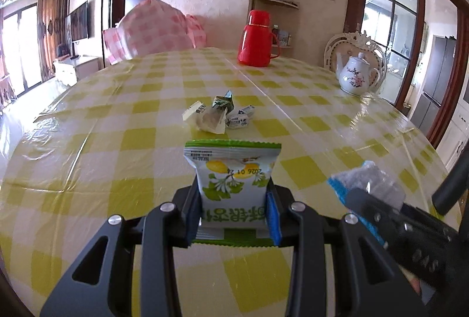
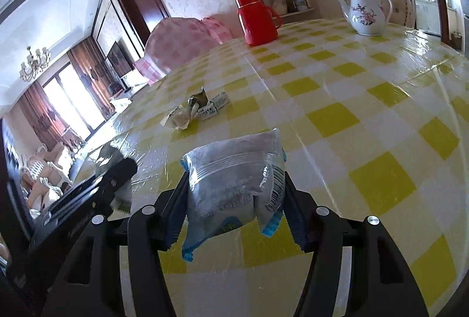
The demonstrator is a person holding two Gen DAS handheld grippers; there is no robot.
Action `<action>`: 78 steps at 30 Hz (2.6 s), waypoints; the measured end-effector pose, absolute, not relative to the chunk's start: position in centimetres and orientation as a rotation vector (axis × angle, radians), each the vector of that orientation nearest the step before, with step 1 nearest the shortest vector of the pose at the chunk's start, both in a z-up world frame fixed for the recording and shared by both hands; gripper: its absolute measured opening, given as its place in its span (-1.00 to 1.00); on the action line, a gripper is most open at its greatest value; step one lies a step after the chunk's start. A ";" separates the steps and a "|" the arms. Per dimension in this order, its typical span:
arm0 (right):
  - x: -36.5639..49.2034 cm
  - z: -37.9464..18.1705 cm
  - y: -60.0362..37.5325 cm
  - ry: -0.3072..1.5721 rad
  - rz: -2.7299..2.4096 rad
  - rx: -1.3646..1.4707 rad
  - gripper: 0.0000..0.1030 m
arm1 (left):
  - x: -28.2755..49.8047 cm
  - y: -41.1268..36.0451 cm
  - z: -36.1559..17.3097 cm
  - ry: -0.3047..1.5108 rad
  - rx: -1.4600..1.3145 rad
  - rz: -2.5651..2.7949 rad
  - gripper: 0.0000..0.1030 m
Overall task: Organize snacks
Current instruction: 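Carry both held snacks off the table toward the purple-rimmed bin, then open both tools to drop the snacks into the bin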
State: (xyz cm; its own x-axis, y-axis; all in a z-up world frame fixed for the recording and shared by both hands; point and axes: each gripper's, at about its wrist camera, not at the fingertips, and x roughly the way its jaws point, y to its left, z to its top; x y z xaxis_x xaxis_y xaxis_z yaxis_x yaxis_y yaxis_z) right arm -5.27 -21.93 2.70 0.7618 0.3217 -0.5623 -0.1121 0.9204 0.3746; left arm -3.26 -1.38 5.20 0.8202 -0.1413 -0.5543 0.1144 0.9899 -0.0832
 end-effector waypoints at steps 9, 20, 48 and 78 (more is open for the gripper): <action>-7.2 2.7 -21.9 0.660 0.254 0.369 0.13 | -5.9 -0.7 4.6 0.598 -0.030 -0.139 -0.28; -10.4 2.8 -18.7 0.658 0.346 0.352 0.13 | -8.9 1.7 5.9 0.585 -0.020 -0.112 -0.27; -19.5 5.3 -2.9 0.629 0.702 0.077 0.13 | -20.7 17.8 8.3 0.513 -0.023 0.160 -0.26; -26.6 4.5 12.2 0.571 0.998 -0.244 0.64 | -27.2 32.5 9.5 0.497 -0.068 0.608 0.97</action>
